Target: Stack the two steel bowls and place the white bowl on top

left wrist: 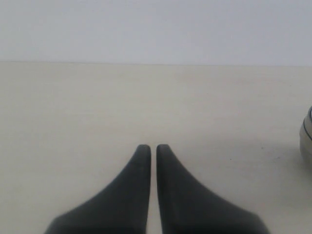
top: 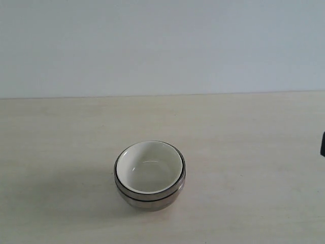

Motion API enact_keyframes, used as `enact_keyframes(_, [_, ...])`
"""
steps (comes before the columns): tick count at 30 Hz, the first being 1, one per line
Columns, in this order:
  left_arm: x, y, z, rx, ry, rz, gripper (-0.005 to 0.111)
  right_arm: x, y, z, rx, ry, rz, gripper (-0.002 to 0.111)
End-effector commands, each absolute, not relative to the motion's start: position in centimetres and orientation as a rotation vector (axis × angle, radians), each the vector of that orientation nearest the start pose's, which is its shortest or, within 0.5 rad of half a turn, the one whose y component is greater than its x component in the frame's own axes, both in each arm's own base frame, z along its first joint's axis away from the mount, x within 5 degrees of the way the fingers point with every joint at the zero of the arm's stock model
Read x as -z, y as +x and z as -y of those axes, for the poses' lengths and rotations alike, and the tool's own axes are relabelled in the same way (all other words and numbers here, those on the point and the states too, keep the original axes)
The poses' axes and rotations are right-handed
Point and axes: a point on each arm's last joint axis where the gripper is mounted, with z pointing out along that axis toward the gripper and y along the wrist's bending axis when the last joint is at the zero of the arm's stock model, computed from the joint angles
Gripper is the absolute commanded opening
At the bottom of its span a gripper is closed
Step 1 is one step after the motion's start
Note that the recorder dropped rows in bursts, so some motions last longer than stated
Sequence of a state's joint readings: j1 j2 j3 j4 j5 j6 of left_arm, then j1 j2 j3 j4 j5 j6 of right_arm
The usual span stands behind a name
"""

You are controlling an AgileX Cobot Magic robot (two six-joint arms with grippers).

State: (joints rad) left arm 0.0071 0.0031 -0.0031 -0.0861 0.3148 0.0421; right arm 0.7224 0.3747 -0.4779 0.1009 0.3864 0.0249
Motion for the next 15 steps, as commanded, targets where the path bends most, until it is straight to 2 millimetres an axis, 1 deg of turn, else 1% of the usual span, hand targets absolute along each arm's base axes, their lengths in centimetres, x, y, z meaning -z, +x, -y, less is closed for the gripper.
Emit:
enact_keyframes(1, [-18.6, 5.4, 0.2, 0.054, -0.023, -1.790, 0.004, -31.4, 6.8, -4.6, -0.520, -0.422, -1.740, 0.000])
enact_keyframes(5, [-18.6, 5.4, 0.2, 0.054, -0.023, -1.790, 0.004, -31.5, 7.3, -3.0, -0.372, -0.235, -1.744, 0.000])
enact_keyframes(8, [-18.6, 5.4, 0.2, 0.054, -0.023, -1.790, 0.004, -31.9, 6.7, -1.7, -0.270, -0.105, -1.700, 0.000])
enact_keyframes(10, [-18.6, 5.4, 0.2, 0.054, -0.023, -1.790, 0.004, -32.4, 5.3, -0.8, -0.192, -0.013, -1.622, 0.000])
enact_keyframes(15, [-18.6, 5.4, 0.2, 0.054, -0.023, -1.790, 0.004, -33.0, 2.1, -0.3, -0.114, 0.059, -1.458, 0.000])
